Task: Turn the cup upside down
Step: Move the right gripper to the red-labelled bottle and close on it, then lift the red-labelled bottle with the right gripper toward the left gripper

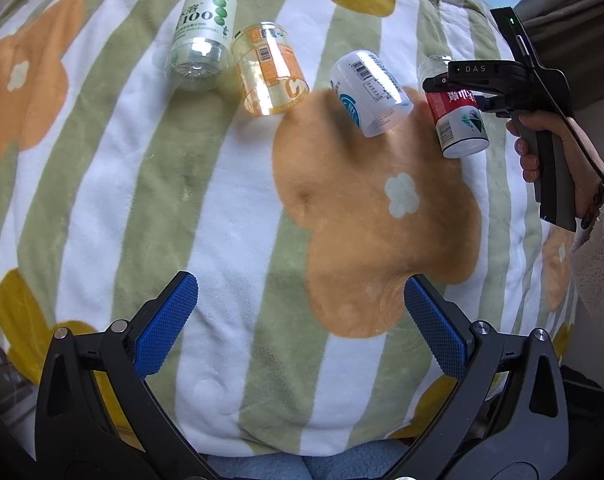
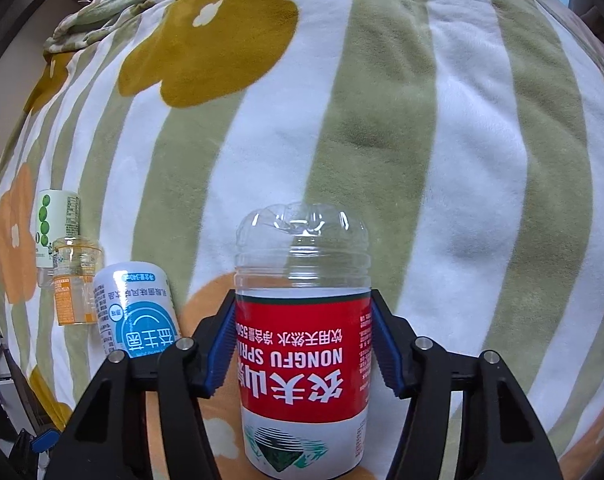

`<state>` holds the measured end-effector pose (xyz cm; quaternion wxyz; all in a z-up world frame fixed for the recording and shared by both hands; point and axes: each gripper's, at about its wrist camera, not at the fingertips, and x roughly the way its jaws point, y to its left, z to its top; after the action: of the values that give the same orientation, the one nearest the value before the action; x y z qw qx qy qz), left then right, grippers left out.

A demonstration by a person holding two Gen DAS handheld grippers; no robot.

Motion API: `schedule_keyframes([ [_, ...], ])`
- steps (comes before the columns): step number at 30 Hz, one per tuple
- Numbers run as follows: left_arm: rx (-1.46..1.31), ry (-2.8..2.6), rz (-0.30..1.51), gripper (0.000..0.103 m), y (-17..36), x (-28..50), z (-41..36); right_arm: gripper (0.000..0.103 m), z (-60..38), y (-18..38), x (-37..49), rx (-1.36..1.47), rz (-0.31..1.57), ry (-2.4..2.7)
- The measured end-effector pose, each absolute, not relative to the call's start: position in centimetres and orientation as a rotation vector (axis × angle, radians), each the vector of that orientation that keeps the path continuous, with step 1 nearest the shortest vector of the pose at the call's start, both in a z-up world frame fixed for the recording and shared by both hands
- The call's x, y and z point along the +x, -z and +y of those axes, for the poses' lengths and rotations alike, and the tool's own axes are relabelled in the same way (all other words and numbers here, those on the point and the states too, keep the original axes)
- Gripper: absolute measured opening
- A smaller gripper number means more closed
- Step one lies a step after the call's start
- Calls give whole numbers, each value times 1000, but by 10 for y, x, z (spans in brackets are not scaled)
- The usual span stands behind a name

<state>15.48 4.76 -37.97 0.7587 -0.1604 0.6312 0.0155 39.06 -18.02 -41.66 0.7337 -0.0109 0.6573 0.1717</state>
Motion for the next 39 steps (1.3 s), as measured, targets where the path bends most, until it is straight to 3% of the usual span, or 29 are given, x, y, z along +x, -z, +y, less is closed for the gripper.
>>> schedule_keyframes([
  [12, -282, -6, 1337, 103, 354, 149, 47, 56, -184, 353, 306, 47, 1364, -384],
  [25, -212, 71, 1366, 103, 373, 131, 31, 56, -179, 397, 161, 161, 1457, -283],
  [36, -168, 75, 1382, 103, 388, 122, 34, 57, -173, 436, 137, 328, 1465, -192],
  [37, -164, 77, 1383, 103, 388, 122, 34, 60, -174, 437, 136, 335, 1463, -179],
  [39, -151, 79, 1384, 103, 388, 123, 32, 81, -178, 436, 135, 360, 1460, -158],
])
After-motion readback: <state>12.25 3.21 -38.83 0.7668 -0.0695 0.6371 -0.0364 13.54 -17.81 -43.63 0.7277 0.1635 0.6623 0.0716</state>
